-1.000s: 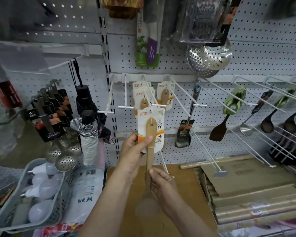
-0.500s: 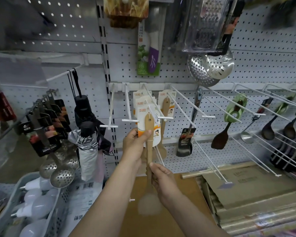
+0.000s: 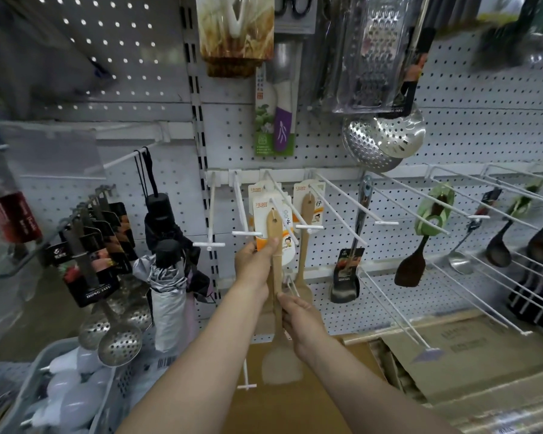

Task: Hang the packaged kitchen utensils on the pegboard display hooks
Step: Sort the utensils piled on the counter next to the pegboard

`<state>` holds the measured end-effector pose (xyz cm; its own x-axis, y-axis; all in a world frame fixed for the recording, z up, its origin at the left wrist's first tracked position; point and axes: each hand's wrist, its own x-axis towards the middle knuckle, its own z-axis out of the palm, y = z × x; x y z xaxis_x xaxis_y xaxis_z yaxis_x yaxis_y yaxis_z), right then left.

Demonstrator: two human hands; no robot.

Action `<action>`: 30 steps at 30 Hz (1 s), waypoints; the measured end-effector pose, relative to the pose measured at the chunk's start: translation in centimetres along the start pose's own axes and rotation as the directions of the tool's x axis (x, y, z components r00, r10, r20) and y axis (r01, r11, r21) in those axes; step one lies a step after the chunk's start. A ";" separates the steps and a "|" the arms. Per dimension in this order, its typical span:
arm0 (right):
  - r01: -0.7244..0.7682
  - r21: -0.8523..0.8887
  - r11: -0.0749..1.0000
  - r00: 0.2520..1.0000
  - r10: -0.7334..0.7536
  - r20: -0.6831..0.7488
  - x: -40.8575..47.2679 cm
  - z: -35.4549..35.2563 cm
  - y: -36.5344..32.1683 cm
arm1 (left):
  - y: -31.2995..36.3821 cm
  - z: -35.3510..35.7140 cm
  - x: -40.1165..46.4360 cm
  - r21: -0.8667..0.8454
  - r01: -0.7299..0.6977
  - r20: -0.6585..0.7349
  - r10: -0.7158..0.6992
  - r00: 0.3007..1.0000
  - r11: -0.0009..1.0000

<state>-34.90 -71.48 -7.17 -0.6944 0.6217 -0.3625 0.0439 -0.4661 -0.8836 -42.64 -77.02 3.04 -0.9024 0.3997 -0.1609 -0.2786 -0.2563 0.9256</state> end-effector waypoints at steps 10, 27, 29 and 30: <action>0.058 -0.141 0.988 0.997 -0.049 0.066 -2.8 -1.3 -1.6 | -2.2 -3.9 -5.3 -0.037 0.062 -0.182 -0.068 0.981 0.997; -0.012 -0.278 0.961 0.900 0.131 0.415 -14.3 3.1 4.2 | -2.6 -14.7 -21.0 -0.281 0.051 -0.399 -0.165 0.902 0.958; -0.015 -0.300 0.954 0.881 0.155 0.447 -15.7 4.0 5.3 | -2.6 -16.5 -22.3 -0.296 0.042 -0.428 -0.172 0.887 0.954; -0.023 -0.310 0.951 0.870 0.172 0.462 -16.7 4.6 5.7 | -2.6 -17.3 -22.9 -0.302 0.037 -0.437 -0.173 0.883 0.953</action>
<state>-26.34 -87.38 -4.82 -0.9284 0.1704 -0.3302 0.2802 -0.2625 -0.9234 -26.92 -100.80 -1.59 -0.8922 0.0130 -0.4514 -0.3980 -0.4949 0.7724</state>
